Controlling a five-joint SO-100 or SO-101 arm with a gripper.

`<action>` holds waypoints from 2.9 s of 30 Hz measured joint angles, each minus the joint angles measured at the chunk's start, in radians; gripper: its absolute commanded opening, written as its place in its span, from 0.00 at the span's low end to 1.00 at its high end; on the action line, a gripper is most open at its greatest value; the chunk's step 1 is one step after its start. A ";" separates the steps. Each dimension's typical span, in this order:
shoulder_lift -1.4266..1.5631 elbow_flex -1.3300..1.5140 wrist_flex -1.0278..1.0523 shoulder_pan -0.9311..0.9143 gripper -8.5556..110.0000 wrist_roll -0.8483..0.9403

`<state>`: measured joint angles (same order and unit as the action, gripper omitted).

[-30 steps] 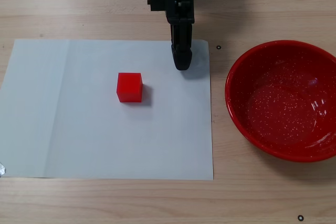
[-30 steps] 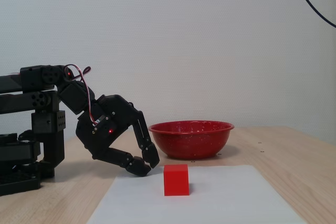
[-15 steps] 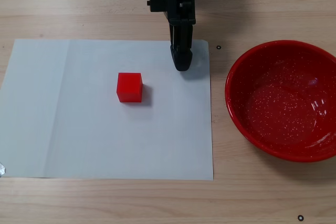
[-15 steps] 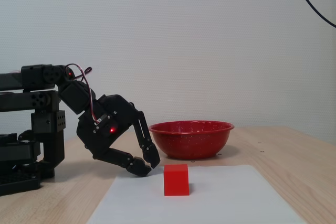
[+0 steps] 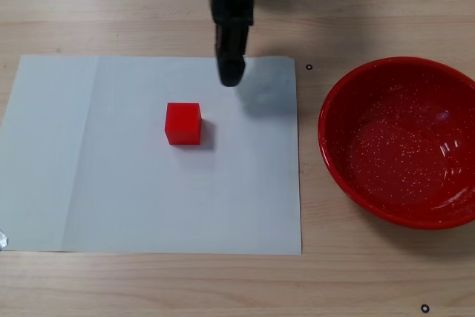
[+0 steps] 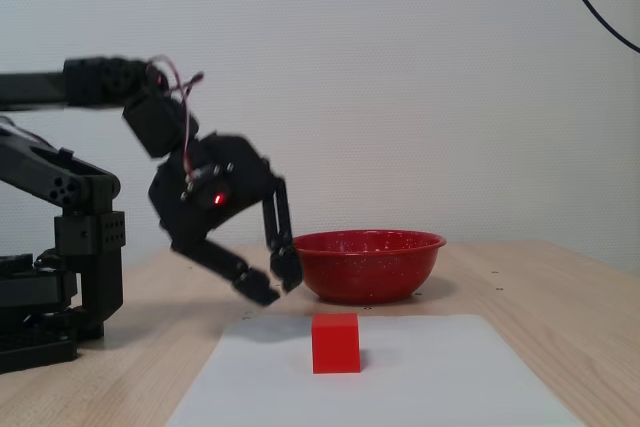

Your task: Grasp the red cube and put it in the red bowl.

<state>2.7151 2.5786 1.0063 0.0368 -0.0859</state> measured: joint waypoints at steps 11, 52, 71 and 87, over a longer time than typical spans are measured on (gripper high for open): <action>-0.291 -0.377 0.183 0.055 0.07 -0.069; -1.117 -0.992 0.275 0.184 0.57 -0.038; -1.270 -1.117 0.241 0.183 0.53 -0.017; -1.270 -1.117 0.267 0.173 0.51 -0.015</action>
<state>1.4450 1.4619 1.2732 0.2102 -0.1012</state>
